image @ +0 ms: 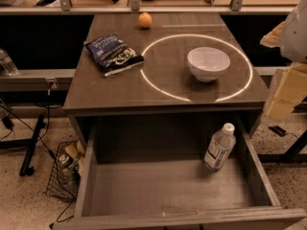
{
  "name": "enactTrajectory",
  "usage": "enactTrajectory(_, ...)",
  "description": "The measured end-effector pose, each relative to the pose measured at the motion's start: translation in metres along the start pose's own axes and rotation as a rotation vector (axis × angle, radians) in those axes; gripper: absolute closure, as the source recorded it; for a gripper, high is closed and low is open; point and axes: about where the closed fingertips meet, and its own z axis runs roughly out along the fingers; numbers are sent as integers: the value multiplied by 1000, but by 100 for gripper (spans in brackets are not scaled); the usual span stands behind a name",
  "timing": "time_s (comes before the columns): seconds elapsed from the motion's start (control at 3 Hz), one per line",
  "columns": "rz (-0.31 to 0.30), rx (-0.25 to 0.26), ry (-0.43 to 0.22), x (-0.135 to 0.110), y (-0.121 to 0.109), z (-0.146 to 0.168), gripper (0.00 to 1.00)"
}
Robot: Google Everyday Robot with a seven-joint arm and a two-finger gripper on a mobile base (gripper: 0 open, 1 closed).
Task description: Pick blue plastic bottle from top drawer and place on counter
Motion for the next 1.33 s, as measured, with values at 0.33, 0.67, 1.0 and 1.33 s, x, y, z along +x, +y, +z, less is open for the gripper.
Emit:
enactTrajectory(0.33,0,0,0,0,0,0,0)
enactTrajectory(0.67,23,-15,-20,5,-2,7,0)
enactTrajectory(1.0,117,-60,-74,25,-4,42,0)
enactTrajectory(1.33,238,-69,-132,57,-11,77,0)
